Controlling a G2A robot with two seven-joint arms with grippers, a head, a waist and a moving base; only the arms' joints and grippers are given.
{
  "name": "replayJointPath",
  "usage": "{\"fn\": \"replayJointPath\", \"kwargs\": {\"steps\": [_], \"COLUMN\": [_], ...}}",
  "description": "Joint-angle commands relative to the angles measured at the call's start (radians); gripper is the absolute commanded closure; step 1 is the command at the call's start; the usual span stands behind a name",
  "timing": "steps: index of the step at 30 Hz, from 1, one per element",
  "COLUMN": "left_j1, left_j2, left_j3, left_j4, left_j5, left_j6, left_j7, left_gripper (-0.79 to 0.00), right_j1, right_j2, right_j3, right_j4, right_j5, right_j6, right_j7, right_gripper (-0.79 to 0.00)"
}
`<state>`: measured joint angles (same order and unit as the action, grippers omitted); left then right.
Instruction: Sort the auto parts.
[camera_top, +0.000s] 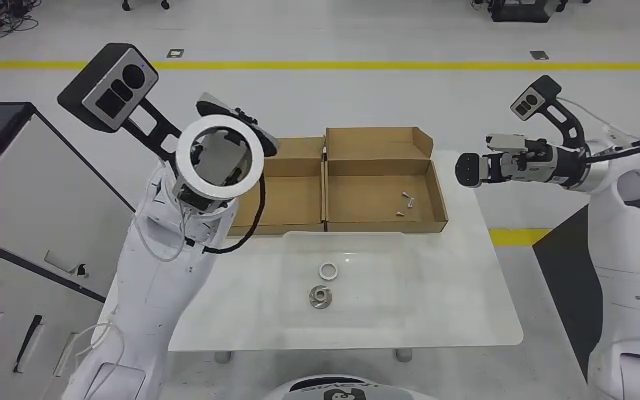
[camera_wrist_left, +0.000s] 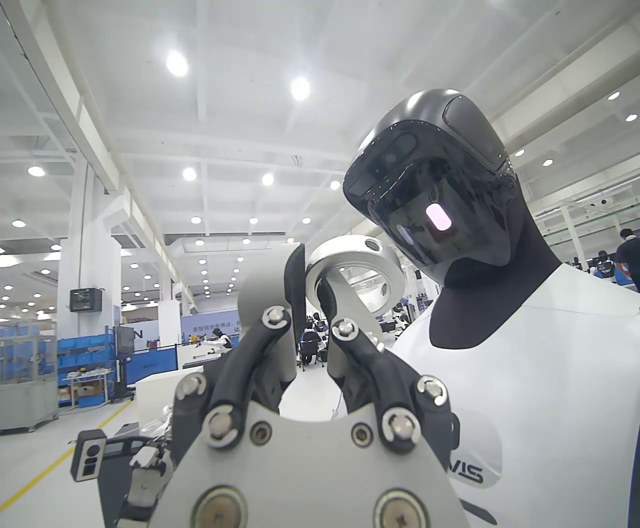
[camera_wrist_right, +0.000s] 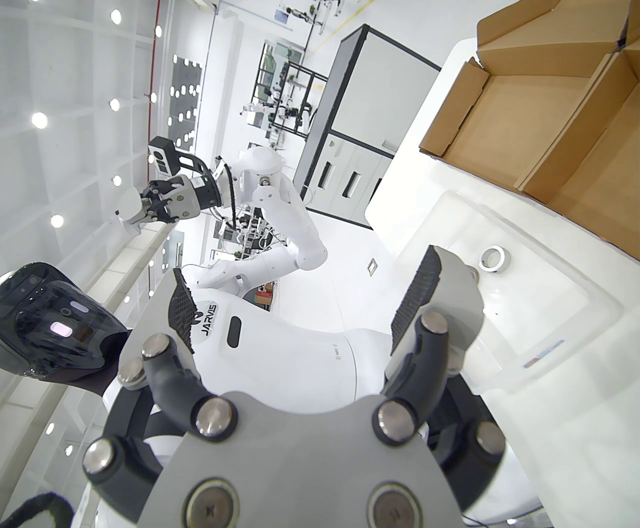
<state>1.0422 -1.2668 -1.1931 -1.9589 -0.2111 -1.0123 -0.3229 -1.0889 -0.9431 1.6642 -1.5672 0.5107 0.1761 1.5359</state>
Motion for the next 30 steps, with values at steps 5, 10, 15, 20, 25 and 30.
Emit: {"fn": "replayJointPath", "kwargs": {"steps": [5, 10, 15, 20, 25, 30], "left_j1": [0.025, 0.029, 0.025, 0.018, 0.034, 0.069], "left_j2": [0.004, 0.007, 0.011, 0.017, 0.032, 0.046], "left_j3": [-0.035, -0.065, -0.081, -0.082, -0.118, -0.167], "left_j4": [0.007, 0.034, 0.067, 0.114, 0.135, 0.147], "left_j5": [0.093, 0.229, 0.418, 0.516, 0.591, 0.603], "left_j6": [0.108, 0.232, 0.387, 0.443, 0.497, 0.522], "left_j7": [-0.019, -0.042, -0.081, -0.128, -0.232, -0.29], "left_gripper": [0.0, 0.0, 0.0, 0.0, 0.0, 0.0], "right_j1": [0.0, 0.0, 0.0, 0.0, 0.0, 0.0], "right_j2": [0.0, 0.0, 0.0, 0.0, 0.0, 0.0], "right_j3": [0.0, 0.0, 0.0, 0.0, 0.0, 0.0], "right_j4": [0.0, 0.0, 0.0, 0.0, 0.0, 0.0], "right_j5": [0.0, 0.0, 0.0, 0.0, 0.0, 0.0], "right_j6": [0.0, 0.0, 0.0, 0.0, 0.0, 0.0], "right_j7": [0.0, 0.0, 0.0, 0.0, 0.0, 0.0], "right_gripper": [-0.785, -0.785, -0.785, -0.785, -0.785, -0.785]}}
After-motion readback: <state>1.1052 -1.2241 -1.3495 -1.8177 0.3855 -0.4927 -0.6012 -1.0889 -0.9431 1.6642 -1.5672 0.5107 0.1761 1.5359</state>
